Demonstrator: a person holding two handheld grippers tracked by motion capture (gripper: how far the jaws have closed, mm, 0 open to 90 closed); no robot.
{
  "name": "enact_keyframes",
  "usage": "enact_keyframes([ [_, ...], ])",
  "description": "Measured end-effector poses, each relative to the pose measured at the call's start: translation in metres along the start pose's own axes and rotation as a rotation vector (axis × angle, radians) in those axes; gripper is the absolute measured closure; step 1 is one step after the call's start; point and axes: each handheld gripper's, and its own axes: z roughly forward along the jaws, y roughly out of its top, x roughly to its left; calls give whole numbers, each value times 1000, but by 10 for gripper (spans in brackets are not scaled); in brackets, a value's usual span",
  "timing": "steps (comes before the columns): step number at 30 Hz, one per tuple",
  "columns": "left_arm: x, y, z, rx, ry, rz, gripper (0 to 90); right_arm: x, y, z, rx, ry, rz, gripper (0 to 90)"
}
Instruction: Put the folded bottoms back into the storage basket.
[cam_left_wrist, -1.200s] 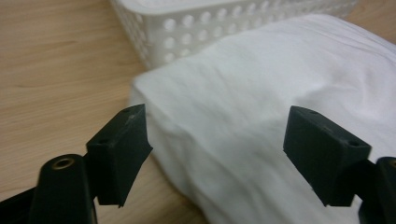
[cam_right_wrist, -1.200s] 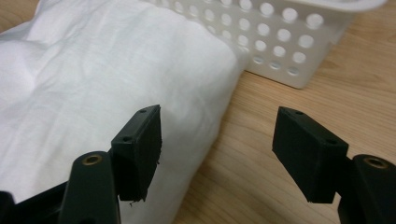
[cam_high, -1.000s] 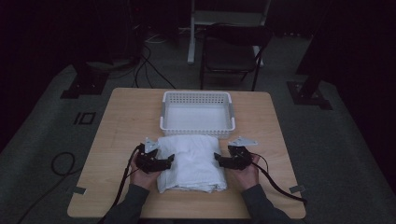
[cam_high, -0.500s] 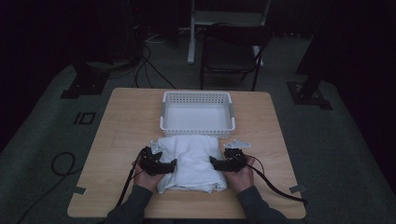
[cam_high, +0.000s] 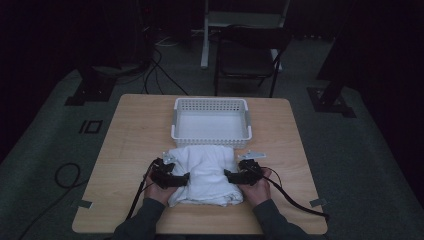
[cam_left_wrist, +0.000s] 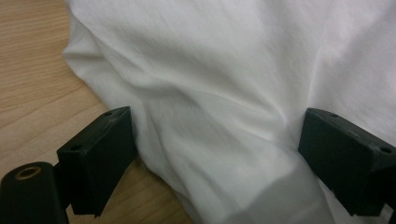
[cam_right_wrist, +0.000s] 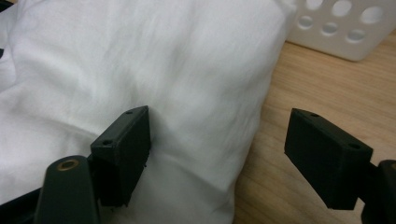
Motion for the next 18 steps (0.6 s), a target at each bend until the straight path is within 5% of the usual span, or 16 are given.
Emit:
enact_keyframes([
  [18, -4, 1, -2, 3, -30, 15, 223, -6, 0, 9, 41, 50, 71, 181],
])
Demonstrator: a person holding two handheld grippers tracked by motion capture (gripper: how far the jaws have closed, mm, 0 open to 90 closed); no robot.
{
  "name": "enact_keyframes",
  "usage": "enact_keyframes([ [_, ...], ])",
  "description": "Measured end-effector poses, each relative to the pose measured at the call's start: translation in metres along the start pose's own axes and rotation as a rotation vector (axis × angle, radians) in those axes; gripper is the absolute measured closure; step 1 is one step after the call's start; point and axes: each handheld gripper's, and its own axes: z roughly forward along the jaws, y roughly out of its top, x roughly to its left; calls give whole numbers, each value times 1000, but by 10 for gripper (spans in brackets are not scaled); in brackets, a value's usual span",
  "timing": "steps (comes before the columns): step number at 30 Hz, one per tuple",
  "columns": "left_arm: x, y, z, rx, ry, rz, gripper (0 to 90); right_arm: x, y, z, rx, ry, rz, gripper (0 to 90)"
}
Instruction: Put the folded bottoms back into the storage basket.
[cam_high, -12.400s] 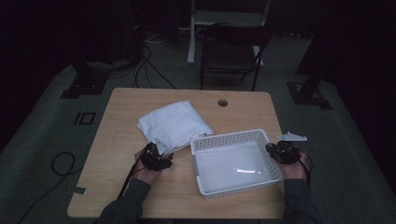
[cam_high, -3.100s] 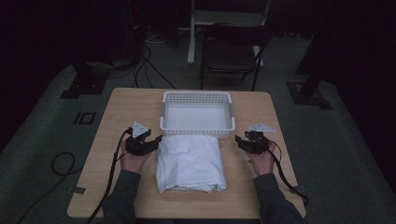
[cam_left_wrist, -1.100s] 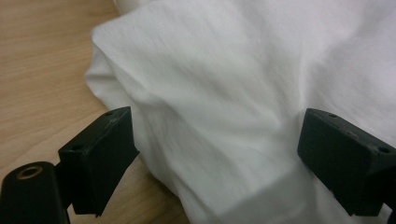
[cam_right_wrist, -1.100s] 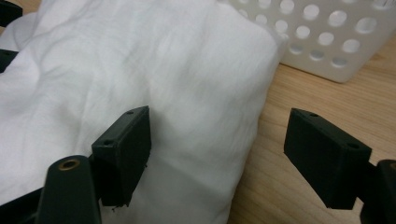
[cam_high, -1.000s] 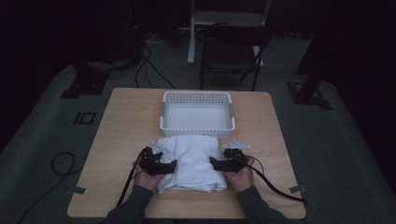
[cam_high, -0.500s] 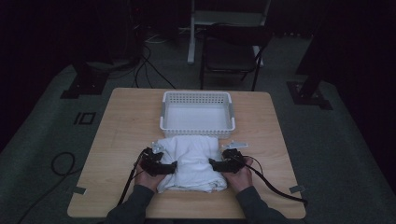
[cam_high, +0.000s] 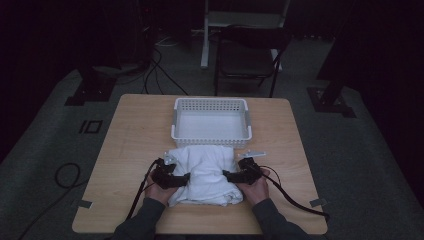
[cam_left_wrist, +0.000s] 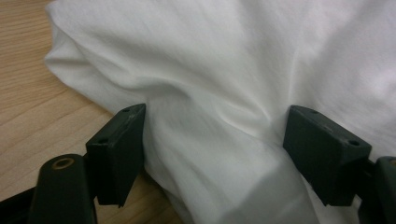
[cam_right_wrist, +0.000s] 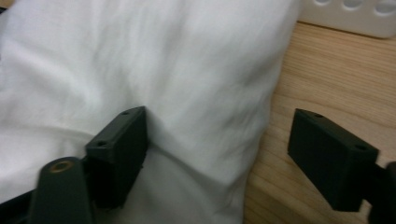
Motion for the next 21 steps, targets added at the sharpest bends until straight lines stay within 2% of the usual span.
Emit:
enact_keyframes([
  [4, -1, 0, -1, -3, -17, 6, 258, -1, 0, 2, 10, 14, 13, 182],
  [7, -1, -1, -1, -11, -52, 13, 347, -2, 0, 3, 10, 24, 13, 188],
  [10, -1, -1, -2, -19, -68, 9, 393, -3, 1, 2, 18, 61, 9, 258],
  [15, -2, -2, -1, -27, -102, -3, 521, -3, 0, 2, 10, 94, 15, 358],
  [21, -2, -1, 0, -22, -136, -10, 628, -2, -1, 2, 8, 127, 27, 449],
])
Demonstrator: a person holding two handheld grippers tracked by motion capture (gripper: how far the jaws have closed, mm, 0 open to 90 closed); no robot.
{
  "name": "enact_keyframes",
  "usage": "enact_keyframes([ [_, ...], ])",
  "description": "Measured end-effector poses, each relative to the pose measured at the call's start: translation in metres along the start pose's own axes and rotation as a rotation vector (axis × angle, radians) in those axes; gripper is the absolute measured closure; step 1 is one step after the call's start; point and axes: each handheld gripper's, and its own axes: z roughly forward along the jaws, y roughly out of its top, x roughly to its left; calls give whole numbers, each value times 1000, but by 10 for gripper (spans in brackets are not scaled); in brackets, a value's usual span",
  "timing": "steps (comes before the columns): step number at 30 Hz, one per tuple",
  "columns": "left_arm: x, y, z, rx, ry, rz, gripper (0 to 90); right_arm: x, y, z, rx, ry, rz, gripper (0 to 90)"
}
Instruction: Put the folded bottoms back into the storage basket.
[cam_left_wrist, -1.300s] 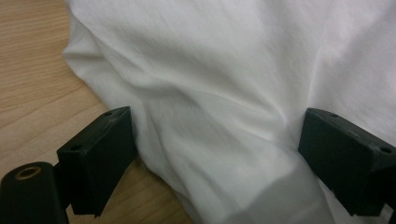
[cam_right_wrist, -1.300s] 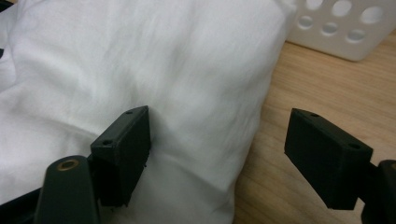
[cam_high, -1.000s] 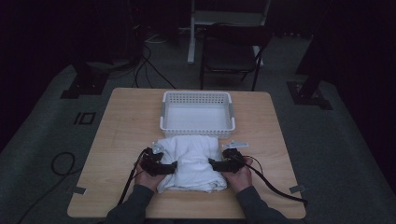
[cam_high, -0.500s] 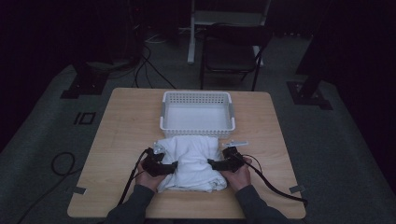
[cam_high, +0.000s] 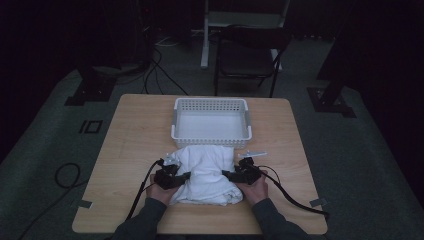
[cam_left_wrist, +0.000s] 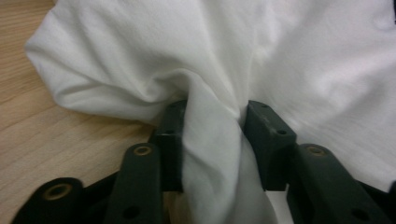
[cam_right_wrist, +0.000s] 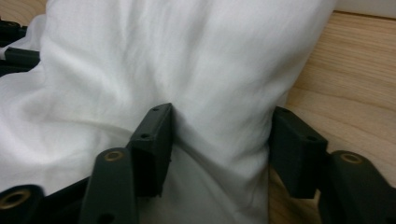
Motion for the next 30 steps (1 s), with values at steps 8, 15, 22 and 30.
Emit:
enact_keyframes([
  [8, -4, 2, 1, 8, -2, 23, 739, 1, 0, 1, 3, 20, 5, 566],
  [15, -10, 3, 2, 0, 27, 51, 771, 5, 0, 1, -9, 5, -29, 698],
  [22, -12, 2, 2, -6, 39, 61, 780, 7, -1, 0, -20, -8, -37, 726],
  [30, -11, 2, -1, -15, 43, 58, 782, 7, -1, -3, -34, -8, -40, 746],
])
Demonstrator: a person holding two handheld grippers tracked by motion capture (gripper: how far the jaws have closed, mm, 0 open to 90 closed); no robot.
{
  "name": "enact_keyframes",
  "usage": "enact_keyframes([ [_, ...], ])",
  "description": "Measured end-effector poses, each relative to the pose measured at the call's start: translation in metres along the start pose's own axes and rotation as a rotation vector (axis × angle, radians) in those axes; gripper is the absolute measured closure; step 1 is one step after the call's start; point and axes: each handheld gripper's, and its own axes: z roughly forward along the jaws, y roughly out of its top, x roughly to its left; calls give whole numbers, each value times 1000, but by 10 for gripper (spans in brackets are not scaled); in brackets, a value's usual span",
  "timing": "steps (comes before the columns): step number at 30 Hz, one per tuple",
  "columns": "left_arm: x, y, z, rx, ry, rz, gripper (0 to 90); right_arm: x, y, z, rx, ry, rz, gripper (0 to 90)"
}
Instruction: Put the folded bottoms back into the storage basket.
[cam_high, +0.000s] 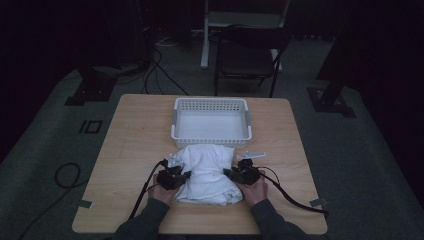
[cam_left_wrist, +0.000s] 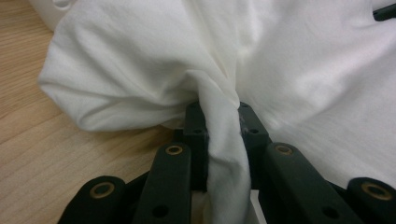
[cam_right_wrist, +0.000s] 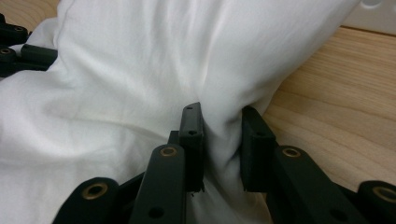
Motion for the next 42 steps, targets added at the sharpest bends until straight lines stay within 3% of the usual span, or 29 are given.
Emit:
enact_keyframes([
  [7, 1, 2, -9, -29, -3, -12, 782, 1, 1, -7, -14, 1, -3, 757],
  [29, -3, 16, -32, -65, -8, 7, 782, 14, 11, -27, -65, -8, -35, 766],
  [42, -6, 26, -41, -86, -9, 24, 782, 14, 16, -34, -78, -4, -30, 767],
])
